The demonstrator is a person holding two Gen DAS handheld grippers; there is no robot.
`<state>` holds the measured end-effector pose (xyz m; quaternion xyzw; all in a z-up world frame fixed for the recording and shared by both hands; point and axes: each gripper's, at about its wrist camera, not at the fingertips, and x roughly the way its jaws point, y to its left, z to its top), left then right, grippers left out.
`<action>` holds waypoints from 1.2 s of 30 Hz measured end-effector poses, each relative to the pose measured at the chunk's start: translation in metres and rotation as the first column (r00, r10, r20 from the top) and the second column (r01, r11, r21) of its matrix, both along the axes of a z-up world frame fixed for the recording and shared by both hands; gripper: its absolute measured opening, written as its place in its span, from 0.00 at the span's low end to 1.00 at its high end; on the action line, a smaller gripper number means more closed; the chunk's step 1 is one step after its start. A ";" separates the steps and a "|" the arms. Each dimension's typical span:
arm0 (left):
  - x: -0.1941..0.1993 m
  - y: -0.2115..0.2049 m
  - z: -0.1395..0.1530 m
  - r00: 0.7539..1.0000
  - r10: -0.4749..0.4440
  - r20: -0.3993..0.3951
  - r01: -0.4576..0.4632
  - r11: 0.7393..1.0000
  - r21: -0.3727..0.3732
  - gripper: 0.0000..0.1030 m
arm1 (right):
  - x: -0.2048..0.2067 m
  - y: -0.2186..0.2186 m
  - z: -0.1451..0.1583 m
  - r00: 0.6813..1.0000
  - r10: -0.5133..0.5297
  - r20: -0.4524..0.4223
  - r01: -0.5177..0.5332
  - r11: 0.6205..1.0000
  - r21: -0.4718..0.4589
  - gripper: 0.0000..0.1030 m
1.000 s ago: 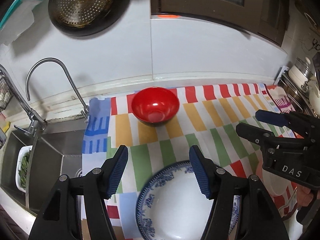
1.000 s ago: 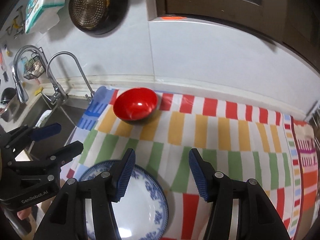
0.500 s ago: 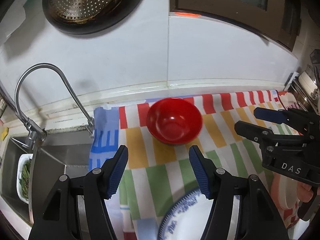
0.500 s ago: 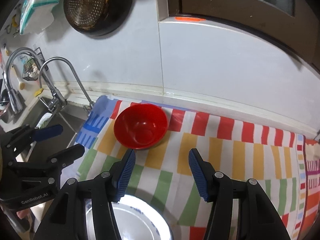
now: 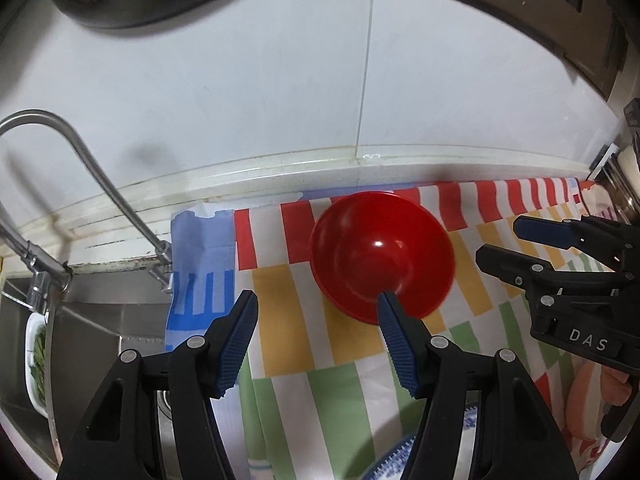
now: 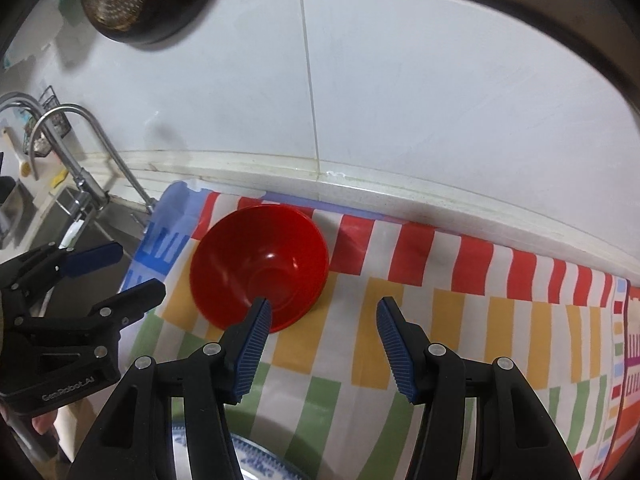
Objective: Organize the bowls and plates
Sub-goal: 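Move both grippers to the red bowl rim and close on it, then lift the red bowl with both grippers and carry it toward the bowls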
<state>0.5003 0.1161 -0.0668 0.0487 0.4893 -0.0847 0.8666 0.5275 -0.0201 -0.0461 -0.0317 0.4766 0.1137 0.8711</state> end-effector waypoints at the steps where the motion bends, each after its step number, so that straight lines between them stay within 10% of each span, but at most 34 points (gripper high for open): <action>1: 0.003 0.000 -0.002 1.000 -0.002 -0.004 0.002 1.000 0.003 0.59 | 0.004 0.000 -0.004 1.000 0.003 -0.010 -0.003 1.000 0.001 0.54; 36: 0.066 0.001 -0.070 0.986 -0.083 -0.147 0.062 0.989 -0.138 0.17 | 0.060 0.007 -0.066 0.976 0.018 -0.216 0.003 0.995 0.097 0.19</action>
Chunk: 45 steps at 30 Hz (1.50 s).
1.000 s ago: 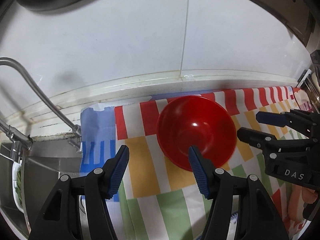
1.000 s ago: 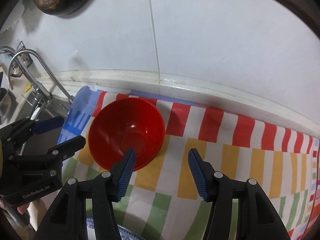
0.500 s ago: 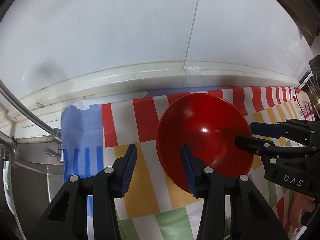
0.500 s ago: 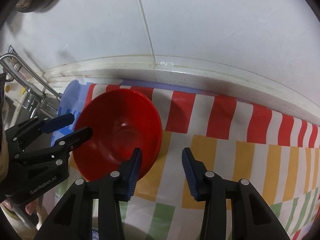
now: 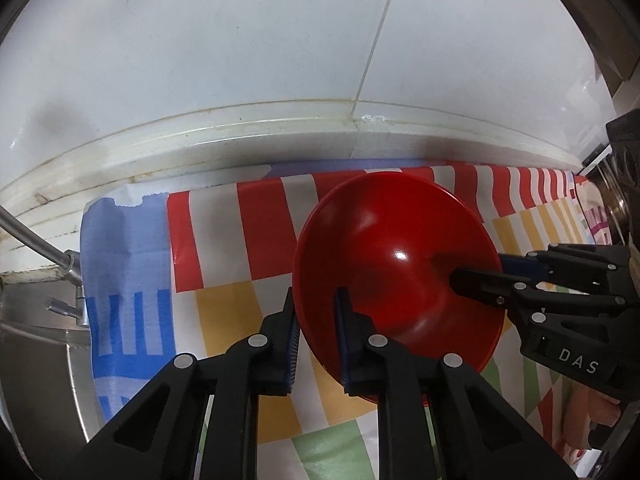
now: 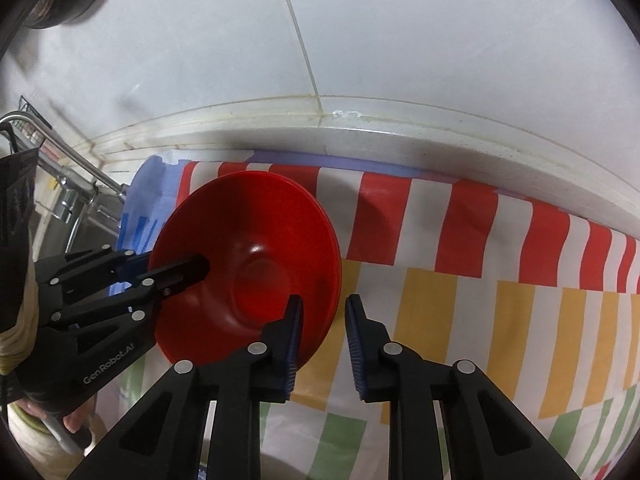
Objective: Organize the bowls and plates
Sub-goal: 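Lift the red bowl with both grippers and carry it toward the bowls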
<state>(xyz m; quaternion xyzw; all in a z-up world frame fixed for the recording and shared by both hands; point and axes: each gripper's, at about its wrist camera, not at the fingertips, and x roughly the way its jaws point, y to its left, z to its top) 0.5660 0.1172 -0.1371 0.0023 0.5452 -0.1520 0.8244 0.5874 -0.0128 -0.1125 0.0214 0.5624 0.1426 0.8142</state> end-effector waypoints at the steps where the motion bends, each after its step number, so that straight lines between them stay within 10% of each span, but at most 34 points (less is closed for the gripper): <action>1: 0.001 0.001 0.000 1.000 0.001 -0.003 -0.001 1.000 -0.006 0.16 | 0.001 0.001 -0.001 1.000 0.004 -0.004 -0.004 1.000 0.006 0.17; 45: -0.092 -0.050 0.086 0.998 -0.059 0.038 0.062 0.994 -0.089 0.11 | -0.094 -0.058 0.075 0.989 -0.145 0.033 0.144 0.989 0.010 0.10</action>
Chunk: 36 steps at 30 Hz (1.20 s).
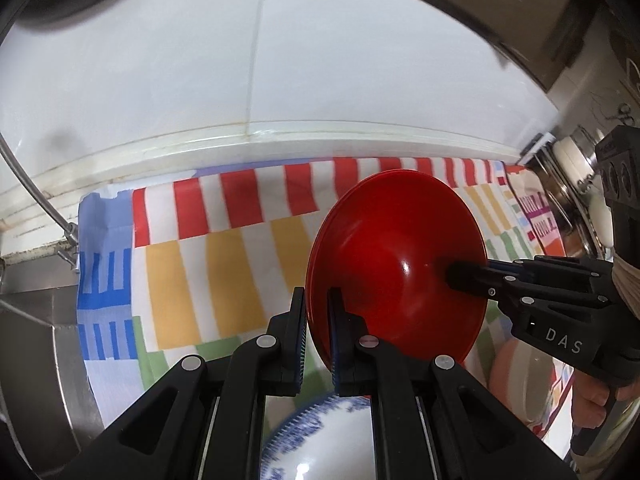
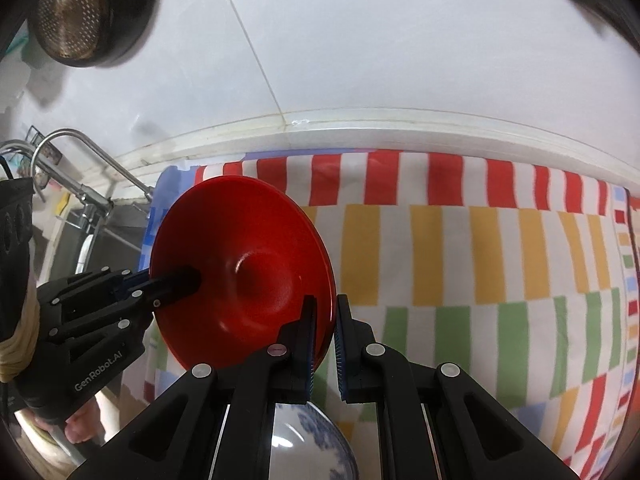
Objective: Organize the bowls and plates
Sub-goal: 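Lift the red bowl with both grippers and carry it toward the bowls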
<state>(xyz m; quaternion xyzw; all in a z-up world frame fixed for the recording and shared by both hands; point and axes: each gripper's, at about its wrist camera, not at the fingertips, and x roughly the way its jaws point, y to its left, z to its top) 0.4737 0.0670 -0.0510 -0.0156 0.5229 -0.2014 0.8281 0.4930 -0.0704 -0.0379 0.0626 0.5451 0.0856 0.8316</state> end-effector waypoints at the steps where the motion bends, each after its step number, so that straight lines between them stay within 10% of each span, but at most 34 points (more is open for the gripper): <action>1: -0.003 -0.003 0.003 1.000 -0.003 0.005 0.003 1.000 -0.006 0.11 | -0.006 -0.004 0.003 1.000 -0.007 0.004 0.007 1.000 -0.001 0.10; 36: -0.148 -0.160 0.033 0.939 -0.343 0.036 0.345 0.938 -0.046 0.12 | -0.219 -0.130 0.032 0.926 -0.376 0.044 0.376 0.926 -0.007 0.10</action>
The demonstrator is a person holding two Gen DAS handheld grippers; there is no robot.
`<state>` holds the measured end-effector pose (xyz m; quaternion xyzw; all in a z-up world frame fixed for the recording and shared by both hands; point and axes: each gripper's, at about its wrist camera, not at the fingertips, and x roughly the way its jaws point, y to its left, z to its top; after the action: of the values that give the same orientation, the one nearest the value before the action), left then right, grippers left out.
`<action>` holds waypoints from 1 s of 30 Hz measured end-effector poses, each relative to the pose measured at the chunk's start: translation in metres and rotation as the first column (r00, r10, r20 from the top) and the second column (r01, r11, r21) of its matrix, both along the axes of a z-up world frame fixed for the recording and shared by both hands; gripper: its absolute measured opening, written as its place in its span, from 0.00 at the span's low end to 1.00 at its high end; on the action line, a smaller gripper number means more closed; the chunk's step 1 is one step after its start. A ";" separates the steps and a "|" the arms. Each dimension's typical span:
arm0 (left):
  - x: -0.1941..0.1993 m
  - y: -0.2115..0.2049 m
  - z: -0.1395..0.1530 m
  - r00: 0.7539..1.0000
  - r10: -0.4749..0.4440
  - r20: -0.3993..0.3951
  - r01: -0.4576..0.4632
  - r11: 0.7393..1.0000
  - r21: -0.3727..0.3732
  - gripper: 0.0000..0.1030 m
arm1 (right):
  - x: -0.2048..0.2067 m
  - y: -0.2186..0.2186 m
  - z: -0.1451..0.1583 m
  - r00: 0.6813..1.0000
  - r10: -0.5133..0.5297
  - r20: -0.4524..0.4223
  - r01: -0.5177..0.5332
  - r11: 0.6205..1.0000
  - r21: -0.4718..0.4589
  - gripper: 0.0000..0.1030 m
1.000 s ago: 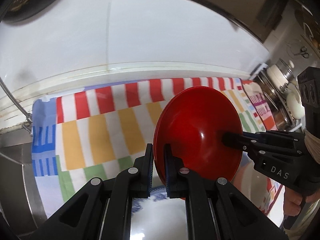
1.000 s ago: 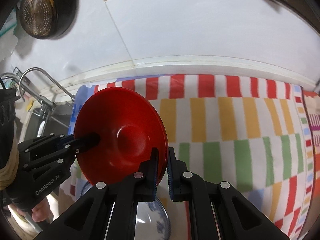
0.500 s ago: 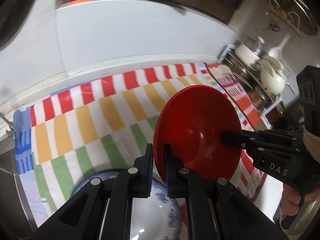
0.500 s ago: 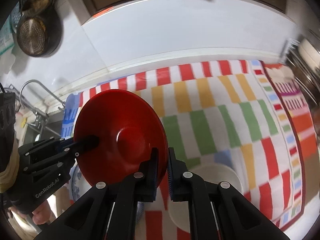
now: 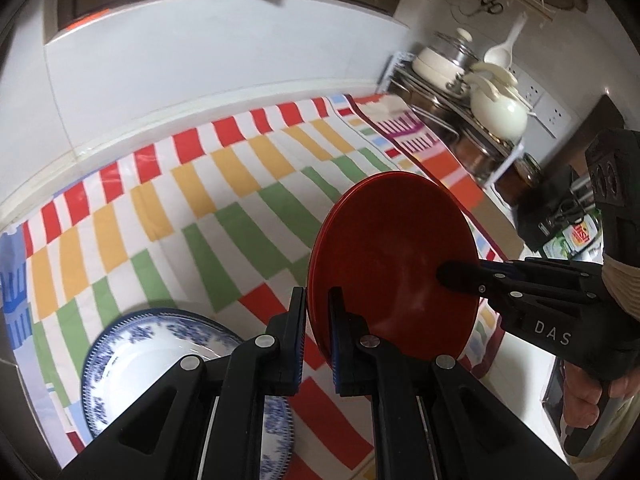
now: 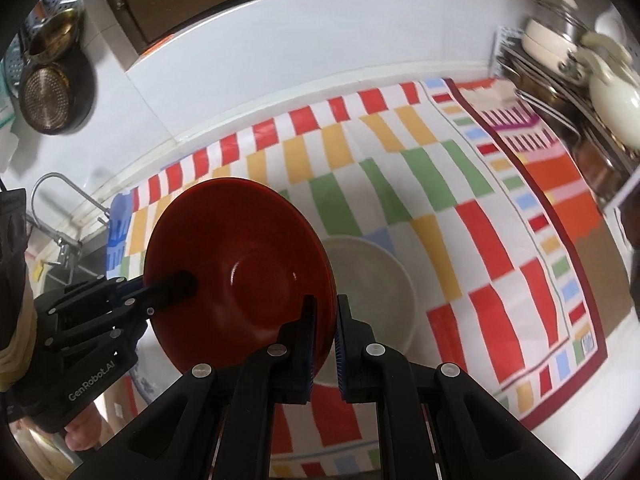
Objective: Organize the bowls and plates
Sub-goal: 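Lift the red bowl with both grippers and carry it toward the bowls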
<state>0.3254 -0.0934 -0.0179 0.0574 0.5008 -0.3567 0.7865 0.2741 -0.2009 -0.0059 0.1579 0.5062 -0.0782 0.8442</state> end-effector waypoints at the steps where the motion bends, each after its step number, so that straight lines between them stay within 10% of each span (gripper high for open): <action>1: -0.001 -0.003 -0.003 1.000 -0.005 -0.009 0.005 1.000 0.003 0.12 | -0.001 -0.002 -0.002 1.000 -0.004 -0.005 0.004 1.000 0.002 0.10; 30: -0.003 -0.056 -0.060 0.992 0.025 -0.125 -0.011 0.994 0.112 0.12 | 0.001 -0.055 -0.062 0.993 -0.020 -0.116 0.032 0.994 0.102 0.10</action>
<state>0.3224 -0.1492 -0.0784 0.0738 0.5689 -0.3242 0.7522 0.2755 -0.2556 -0.0681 0.2033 0.5552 -0.0719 0.8033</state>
